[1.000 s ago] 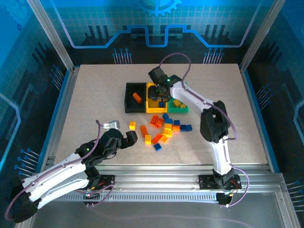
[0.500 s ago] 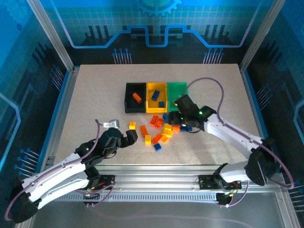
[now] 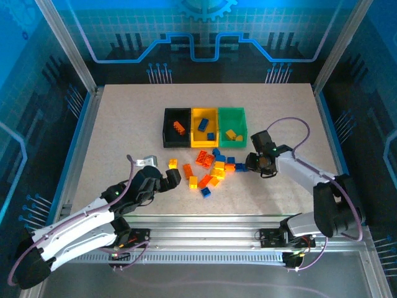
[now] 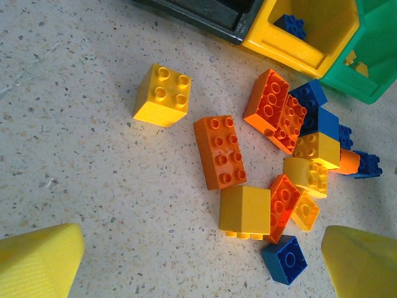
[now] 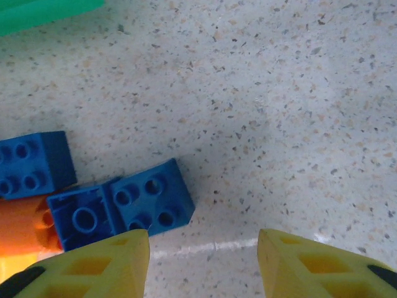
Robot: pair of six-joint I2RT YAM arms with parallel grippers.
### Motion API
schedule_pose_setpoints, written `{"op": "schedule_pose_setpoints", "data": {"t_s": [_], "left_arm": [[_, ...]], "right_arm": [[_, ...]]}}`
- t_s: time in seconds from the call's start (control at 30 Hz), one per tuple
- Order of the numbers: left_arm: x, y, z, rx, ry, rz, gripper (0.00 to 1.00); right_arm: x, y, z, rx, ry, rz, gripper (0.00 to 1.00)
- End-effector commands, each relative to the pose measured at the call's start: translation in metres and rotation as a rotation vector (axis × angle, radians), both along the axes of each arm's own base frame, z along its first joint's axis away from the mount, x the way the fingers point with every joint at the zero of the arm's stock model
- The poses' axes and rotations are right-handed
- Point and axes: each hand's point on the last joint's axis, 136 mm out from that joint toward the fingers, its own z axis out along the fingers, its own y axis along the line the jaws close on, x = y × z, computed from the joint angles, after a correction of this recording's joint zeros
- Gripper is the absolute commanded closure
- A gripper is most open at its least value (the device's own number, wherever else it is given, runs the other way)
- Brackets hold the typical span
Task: Sort the legos into containers by color
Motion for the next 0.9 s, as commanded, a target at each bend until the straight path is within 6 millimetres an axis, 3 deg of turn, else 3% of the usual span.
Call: {"op": "schedule_pose_setpoints", "data": {"t_s": [0.0,0.2,0.37,0.5,0.6,0.73,0.87], "left_arm": [[0.002,0.001,0.002,-0.008,-0.013,0.006,0.01],[0.003,0.001,0.001,-0.015,-0.016,0.012,0.01],[0.002,0.001,-0.001,-0.010,-0.014,0.013,0.01],[0.002,0.001,-0.003,-0.013,-0.012,0.015,0.01],[0.002,0.001,-0.004,-0.015,-0.011,0.016,0.01],[0.002,0.001,-0.006,-0.018,-0.010,0.019,0.01],[0.002,0.001,-0.008,-0.025,-0.005,0.024,0.01]], "right_arm": [[0.009,0.001,-0.006,0.014,-0.011,0.001,0.49],[0.007,-0.006,-0.021,-0.015,0.042,-0.028,0.51],[-0.004,-0.033,-0.028,-0.088,0.080,-0.114,0.54],[-0.009,-0.053,-0.022,-0.125,0.065,-0.178,0.54],[-0.002,-0.043,-0.011,-0.076,0.013,-0.134,0.48],[0.009,-0.019,0.003,-0.038,-0.055,-0.013,0.29],[0.014,-0.015,-0.012,-0.052,0.011,0.014,0.26]]}}
